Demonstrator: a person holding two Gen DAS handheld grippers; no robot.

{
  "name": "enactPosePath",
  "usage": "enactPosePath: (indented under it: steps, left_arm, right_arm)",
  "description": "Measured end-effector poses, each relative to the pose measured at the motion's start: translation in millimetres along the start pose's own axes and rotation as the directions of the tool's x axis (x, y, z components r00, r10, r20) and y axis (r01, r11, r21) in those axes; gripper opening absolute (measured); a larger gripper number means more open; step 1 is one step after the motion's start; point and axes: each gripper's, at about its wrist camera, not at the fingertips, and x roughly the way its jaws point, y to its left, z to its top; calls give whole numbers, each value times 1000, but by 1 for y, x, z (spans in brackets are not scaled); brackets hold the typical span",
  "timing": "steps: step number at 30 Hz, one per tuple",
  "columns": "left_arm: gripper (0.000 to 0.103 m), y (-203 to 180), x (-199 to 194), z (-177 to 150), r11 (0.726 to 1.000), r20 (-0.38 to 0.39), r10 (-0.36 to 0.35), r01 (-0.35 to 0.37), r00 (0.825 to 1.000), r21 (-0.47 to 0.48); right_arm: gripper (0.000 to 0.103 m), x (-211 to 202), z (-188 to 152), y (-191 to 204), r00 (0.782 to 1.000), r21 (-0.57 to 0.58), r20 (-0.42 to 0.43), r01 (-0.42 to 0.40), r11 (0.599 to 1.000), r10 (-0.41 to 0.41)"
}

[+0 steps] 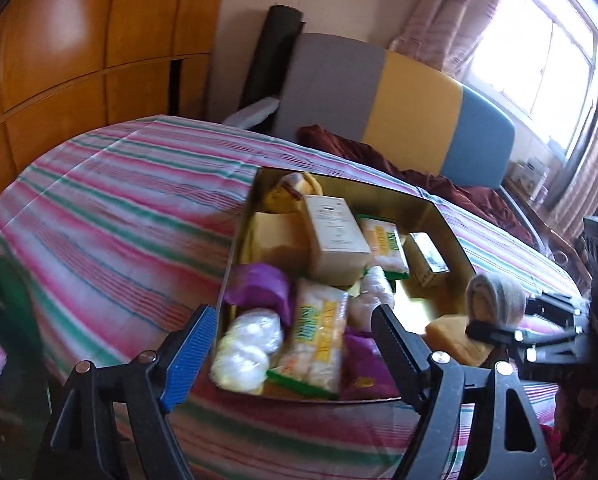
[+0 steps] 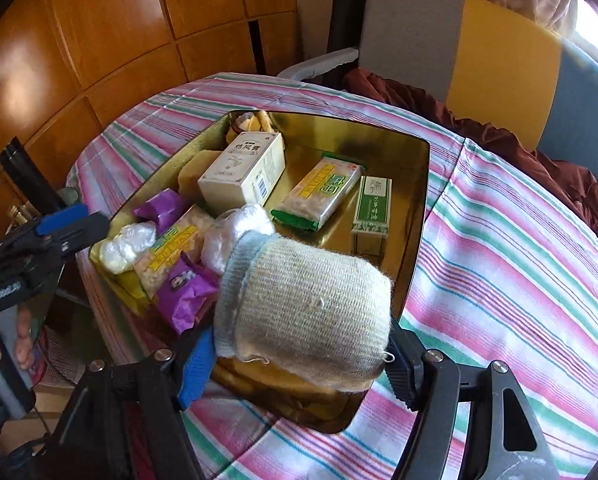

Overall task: Organize objects
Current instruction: 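Carry the white sock into the gold box with the right gripper and release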

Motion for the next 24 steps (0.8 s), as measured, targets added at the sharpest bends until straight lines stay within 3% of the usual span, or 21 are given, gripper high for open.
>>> enactPosePath:
  steps: [5,12,17,22,24]
  left_arm:
    - [81,4,-4,-1,1000,9,6,-5,1000,-15]
    - [81,-6,0,-7,999,-16,-29,29,999,14]
    - [81,-8,6,-11,1000,-33,-19,20,999,19]
    - [81,-8,7,-11,1000,-35,17,-17,999,16]
    - [81,-10,4,-11,999,-21,39,-38,999,20]
  right_arm:
    - [73,4,27,4,1000,1,30,-6,1000,6]
    - [73,65,28,12,996,9,-91,4,1000,-3]
    - [76,80,25,9,994,8,-101,31,999,-30]
    - [84,82,23,12,994,-14,-105,38,999,-39]
    - [92,82,22,13,995,-3,-97,28,1000,-28]
